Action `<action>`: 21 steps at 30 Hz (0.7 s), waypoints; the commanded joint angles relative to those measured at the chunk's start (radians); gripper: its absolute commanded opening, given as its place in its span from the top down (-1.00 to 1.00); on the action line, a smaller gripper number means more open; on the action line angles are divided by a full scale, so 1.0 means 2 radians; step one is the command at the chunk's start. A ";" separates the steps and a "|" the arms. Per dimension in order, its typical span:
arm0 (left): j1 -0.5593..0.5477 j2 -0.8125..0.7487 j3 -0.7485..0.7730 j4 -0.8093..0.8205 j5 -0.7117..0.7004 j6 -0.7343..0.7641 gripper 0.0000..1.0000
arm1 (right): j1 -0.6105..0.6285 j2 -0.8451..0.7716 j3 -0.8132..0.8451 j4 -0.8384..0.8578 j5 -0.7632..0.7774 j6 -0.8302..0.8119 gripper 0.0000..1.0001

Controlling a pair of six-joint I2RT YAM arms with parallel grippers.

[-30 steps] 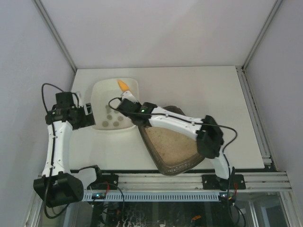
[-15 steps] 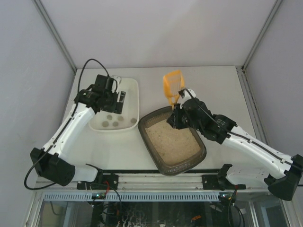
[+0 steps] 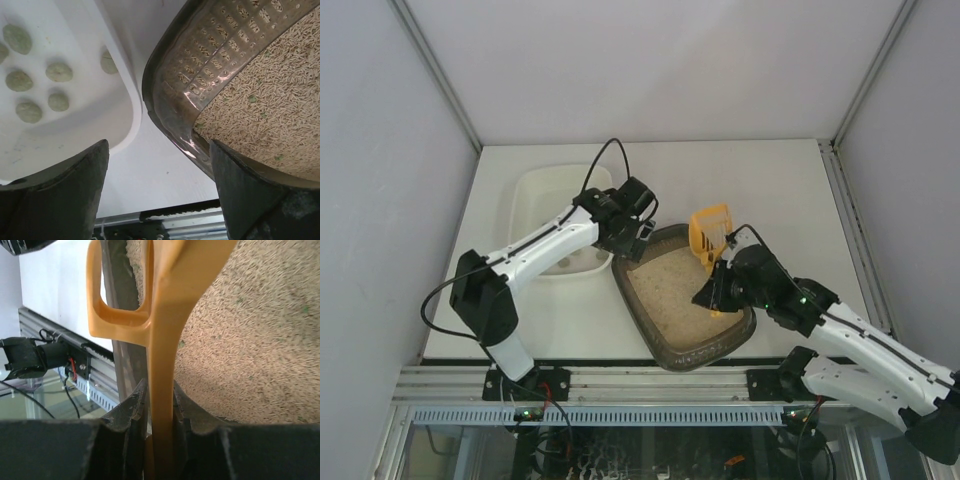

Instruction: Clean the litter box

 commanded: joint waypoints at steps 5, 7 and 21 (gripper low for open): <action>-0.013 0.027 0.000 0.022 0.054 -0.078 -0.67 | -0.004 0.053 -0.003 0.041 -0.148 0.032 1.00; -0.013 0.041 0.004 0.023 0.065 -0.079 -0.65 | -0.008 0.071 -0.002 0.041 -0.173 0.026 1.00; 0.032 -0.065 -0.016 0.053 0.030 -0.061 -0.65 | -0.025 0.201 -0.003 0.040 -0.261 -0.024 1.00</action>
